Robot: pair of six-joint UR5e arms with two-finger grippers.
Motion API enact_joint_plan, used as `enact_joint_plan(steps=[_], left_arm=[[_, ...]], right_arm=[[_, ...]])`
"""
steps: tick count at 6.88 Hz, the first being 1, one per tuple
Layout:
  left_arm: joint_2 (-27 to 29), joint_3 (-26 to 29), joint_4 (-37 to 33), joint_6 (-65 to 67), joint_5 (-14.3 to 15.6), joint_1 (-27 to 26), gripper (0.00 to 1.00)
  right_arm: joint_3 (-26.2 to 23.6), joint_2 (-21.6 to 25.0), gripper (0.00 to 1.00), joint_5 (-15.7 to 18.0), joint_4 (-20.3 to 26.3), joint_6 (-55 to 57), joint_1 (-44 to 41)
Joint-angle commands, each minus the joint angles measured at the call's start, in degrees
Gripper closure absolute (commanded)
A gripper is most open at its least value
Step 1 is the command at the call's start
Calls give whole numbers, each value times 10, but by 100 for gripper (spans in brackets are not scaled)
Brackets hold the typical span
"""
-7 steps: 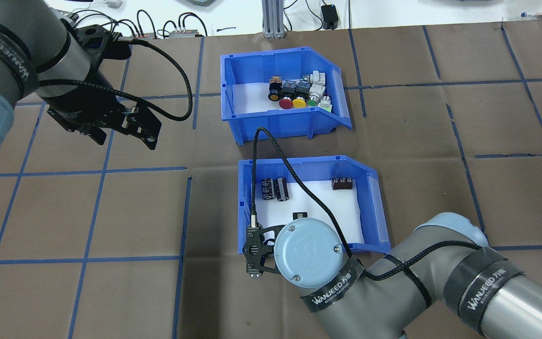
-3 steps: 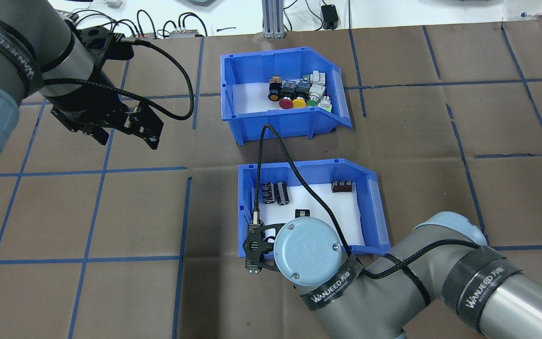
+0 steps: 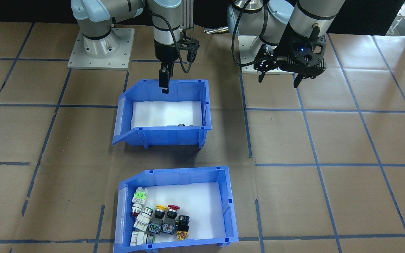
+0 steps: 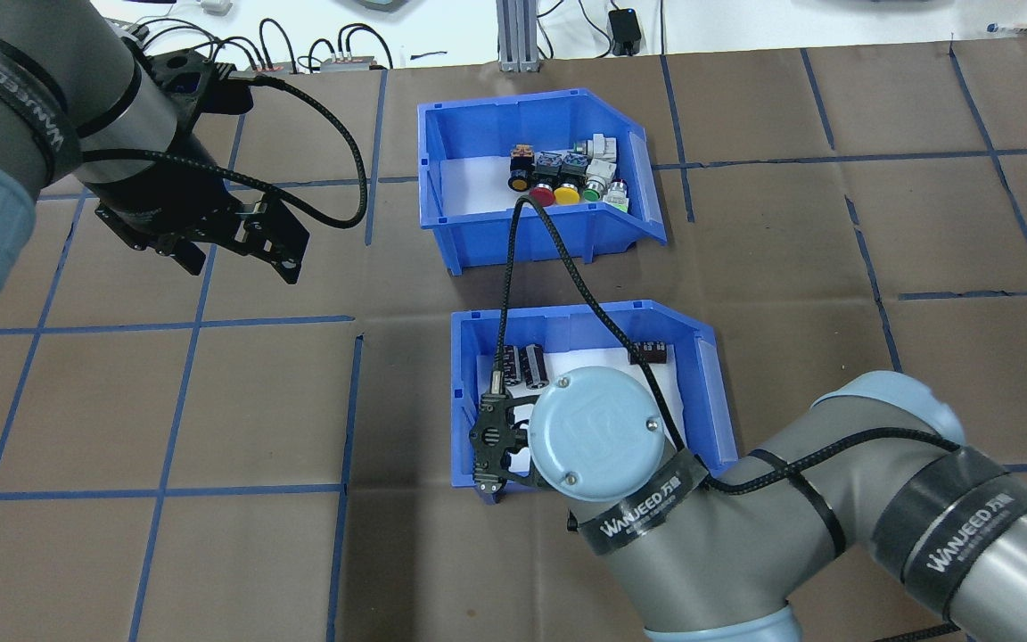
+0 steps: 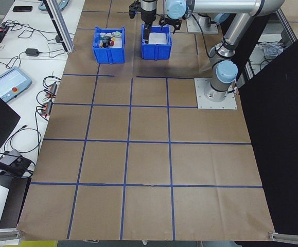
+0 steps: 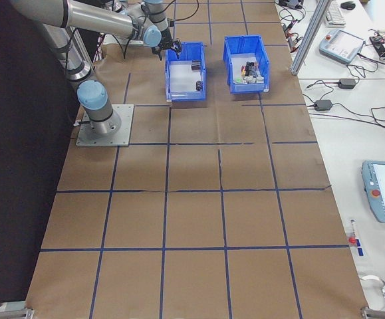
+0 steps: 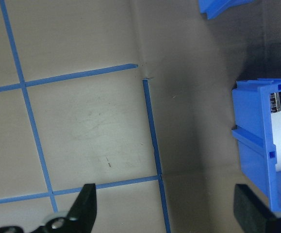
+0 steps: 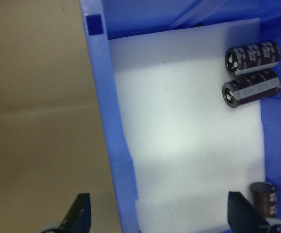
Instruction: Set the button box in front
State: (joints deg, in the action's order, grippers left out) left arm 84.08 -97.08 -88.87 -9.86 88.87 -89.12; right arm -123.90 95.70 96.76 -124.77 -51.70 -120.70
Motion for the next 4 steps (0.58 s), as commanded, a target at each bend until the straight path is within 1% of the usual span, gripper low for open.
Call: enact_joint_plan(steps=[1, 2, 4], left_arm=[[-2, 0, -17, -1, 1, 0, 0], [0, 1, -27, 0, 0, 0, 0], [-2, 1, -27, 1, 0, 0, 0]], right_arm=[[64, 19, 0, -4, 107, -2, 77], [84, 19, 0, -6, 111, 2, 126], [123, 19, 0, -9, 117, 51, 243]])
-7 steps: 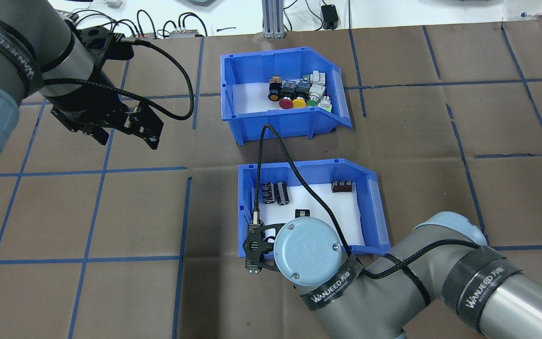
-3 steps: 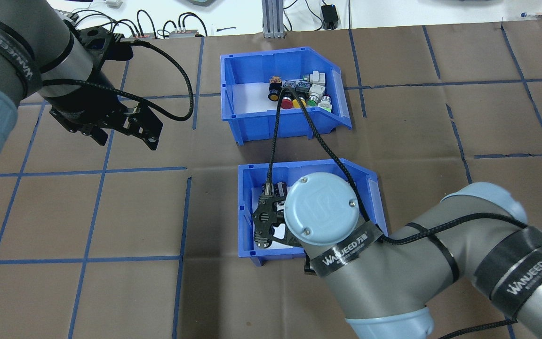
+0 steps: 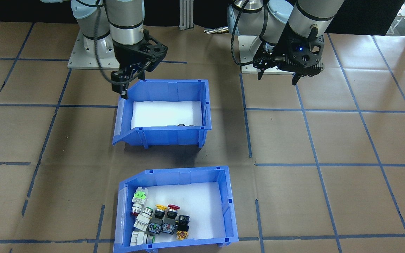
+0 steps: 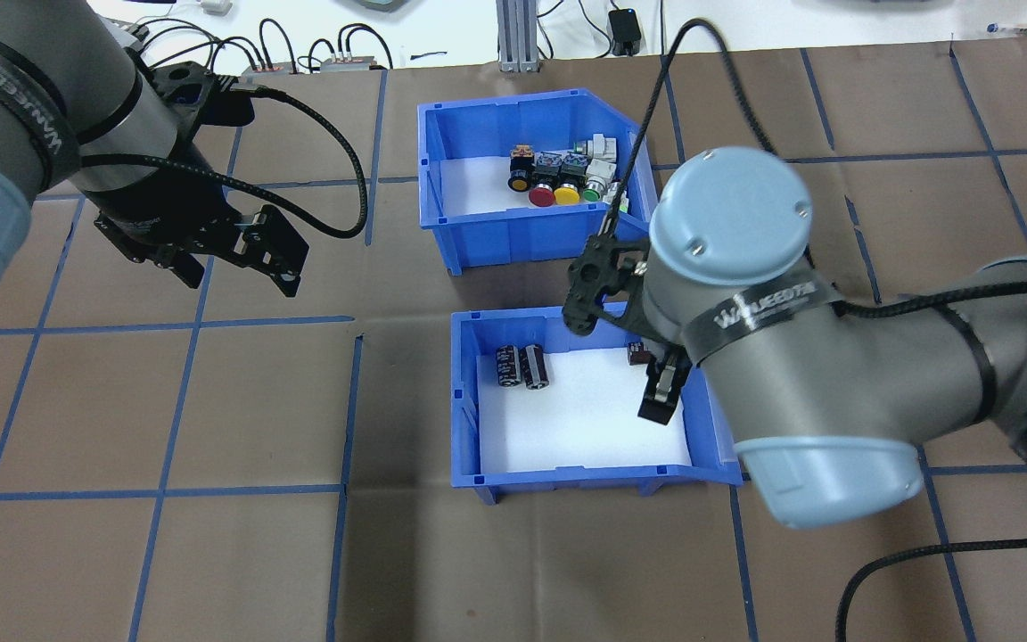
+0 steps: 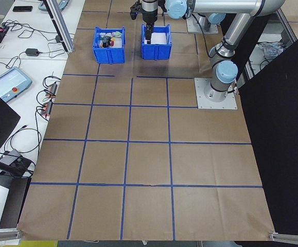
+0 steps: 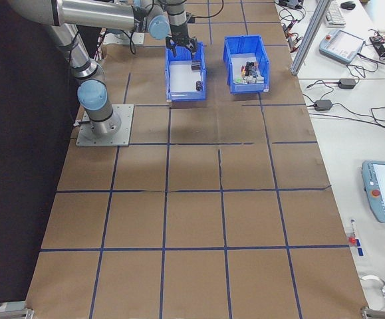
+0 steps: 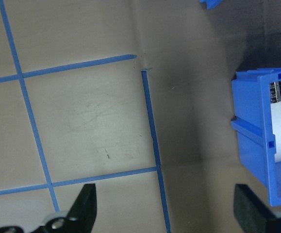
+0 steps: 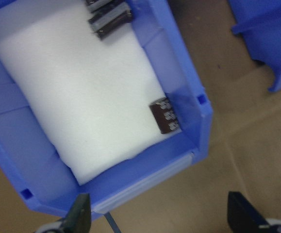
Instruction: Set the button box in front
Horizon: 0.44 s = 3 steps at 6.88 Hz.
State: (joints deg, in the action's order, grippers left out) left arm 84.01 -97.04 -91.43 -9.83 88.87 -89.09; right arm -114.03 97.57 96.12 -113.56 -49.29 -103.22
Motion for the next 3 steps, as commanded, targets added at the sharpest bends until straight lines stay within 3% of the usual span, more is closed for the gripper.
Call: enact_joint_plan(steps=[1, 2, 3], left_arm=[[-5, -1, -2, 1, 0, 0, 0], [-6, 0, -2, 2, 0, 1, 0], [-6, 0, -2, 2, 1, 1, 0]], right_arm=[[51, -3, 0, -46, 4, 73, 118], [80, -16, 0, -71, 3, 164, 145], [113, -49, 0, -70, 7, 250, 149]])
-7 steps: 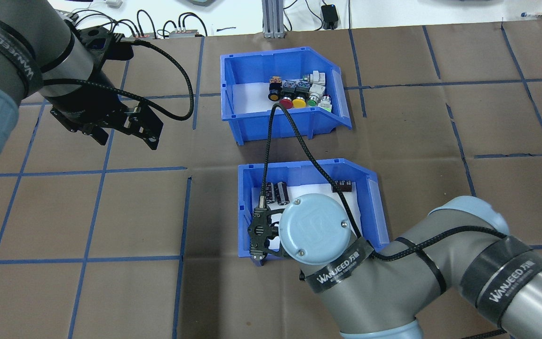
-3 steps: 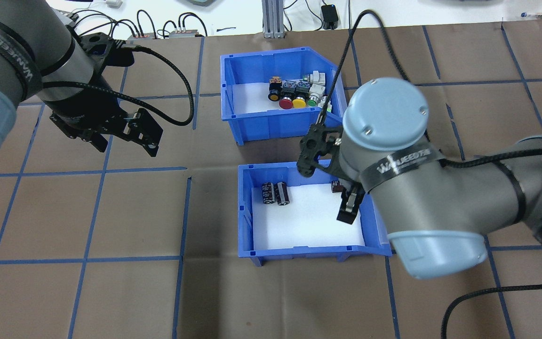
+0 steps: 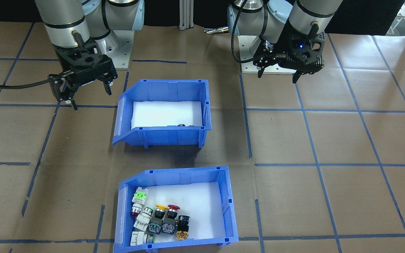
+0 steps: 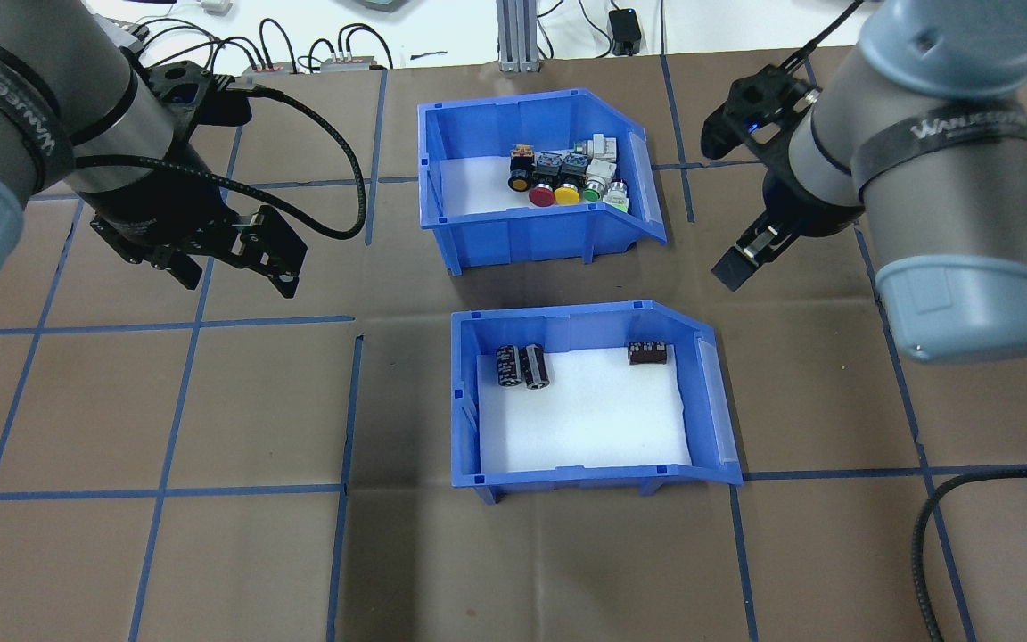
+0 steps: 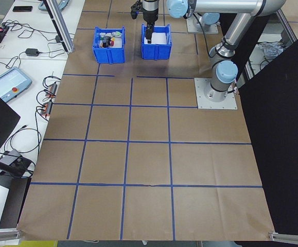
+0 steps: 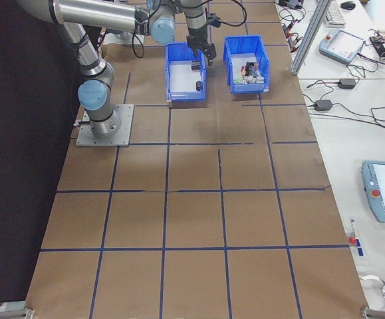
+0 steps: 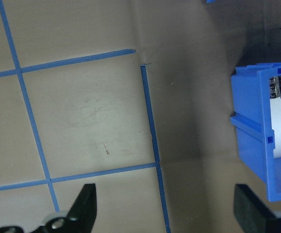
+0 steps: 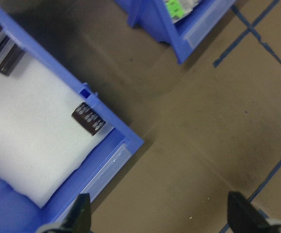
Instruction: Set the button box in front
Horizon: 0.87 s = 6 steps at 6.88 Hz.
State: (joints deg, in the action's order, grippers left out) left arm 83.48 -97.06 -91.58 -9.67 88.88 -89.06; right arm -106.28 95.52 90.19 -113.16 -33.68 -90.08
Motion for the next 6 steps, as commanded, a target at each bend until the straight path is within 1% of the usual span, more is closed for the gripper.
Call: enact_joint_plan(steps=[1, 3, 4, 5, 6], left_arm=[[-1, -1, 0, 1, 0, 0, 0], [-1, -1, 1, 1, 0, 0, 0], [-2, -1, 3, 1, -1, -1, 0], [-2, 1, 9, -1, -1, -1, 0], [-2, 2, 10, -3, -2, 0, 0]], right_arm=[[71, -56, 0, -9, 26, 184, 18], [138, -78, 0, -3, 140, 304, 18], [159, -80, 0, -4, 190, 360, 18], [164, -76, 0, -4, 212, 372, 17], [159, -75, 0, -4, 213, 372, 17]])
